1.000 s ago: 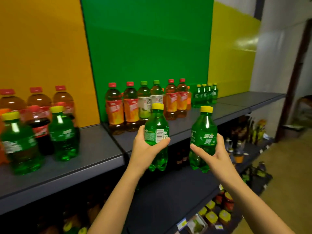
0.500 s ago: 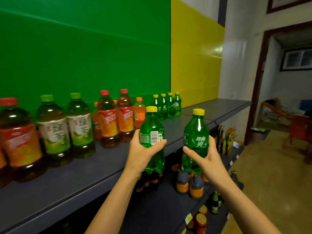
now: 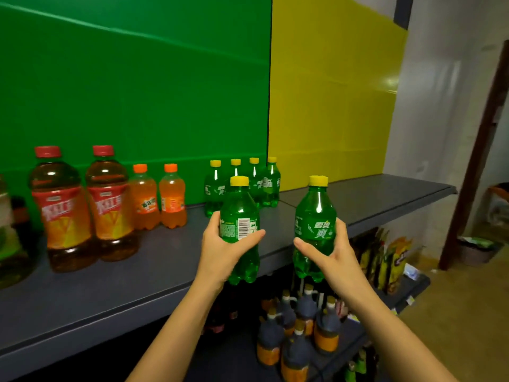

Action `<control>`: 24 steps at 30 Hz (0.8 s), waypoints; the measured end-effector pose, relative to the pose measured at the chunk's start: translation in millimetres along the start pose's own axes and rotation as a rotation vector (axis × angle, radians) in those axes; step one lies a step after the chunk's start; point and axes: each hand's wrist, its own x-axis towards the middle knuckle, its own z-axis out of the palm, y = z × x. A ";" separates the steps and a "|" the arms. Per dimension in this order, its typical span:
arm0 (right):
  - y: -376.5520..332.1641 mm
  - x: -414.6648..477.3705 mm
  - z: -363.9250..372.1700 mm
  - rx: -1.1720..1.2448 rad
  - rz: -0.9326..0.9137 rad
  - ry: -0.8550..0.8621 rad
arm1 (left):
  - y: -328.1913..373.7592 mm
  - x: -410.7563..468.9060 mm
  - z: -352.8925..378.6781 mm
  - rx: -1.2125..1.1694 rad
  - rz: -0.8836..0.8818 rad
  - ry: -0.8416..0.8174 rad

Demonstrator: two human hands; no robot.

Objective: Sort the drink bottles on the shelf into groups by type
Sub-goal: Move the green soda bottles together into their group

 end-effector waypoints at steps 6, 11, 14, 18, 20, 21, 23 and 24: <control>38.0 76.4 -41.1 -0.032 -0.010 -0.137 | -19.7 49.1 52.8 0.117 0.026 0.105; 71.1 131.2 -48.3 -0.029 -0.023 -0.210 | -31.0 89.6 78.9 0.248 0.065 0.088; 91.3 164.6 -47.3 -0.013 -0.039 -0.232 | -42.6 116.2 92.0 0.318 0.113 0.084; 109.9 206.6 -45.1 0.031 -0.068 -0.268 | -60.1 150.9 98.6 0.369 0.118 0.069; 117.7 226.1 -44.0 0.044 -0.082 -0.291 | -66.8 163.9 100.6 0.383 0.109 0.061; 121.6 234.9 -43.5 0.047 -0.087 -0.298 | -69.7 169.4 101.6 0.389 0.099 0.056; 128.9 249.8 -43.1 0.048 -0.088 -0.311 | -74.9 178.1 102.9 0.390 0.062 0.047; 131.9 256.2 -43.2 0.044 -0.090 -0.320 | -77.4 181.6 103.4 0.393 0.042 0.045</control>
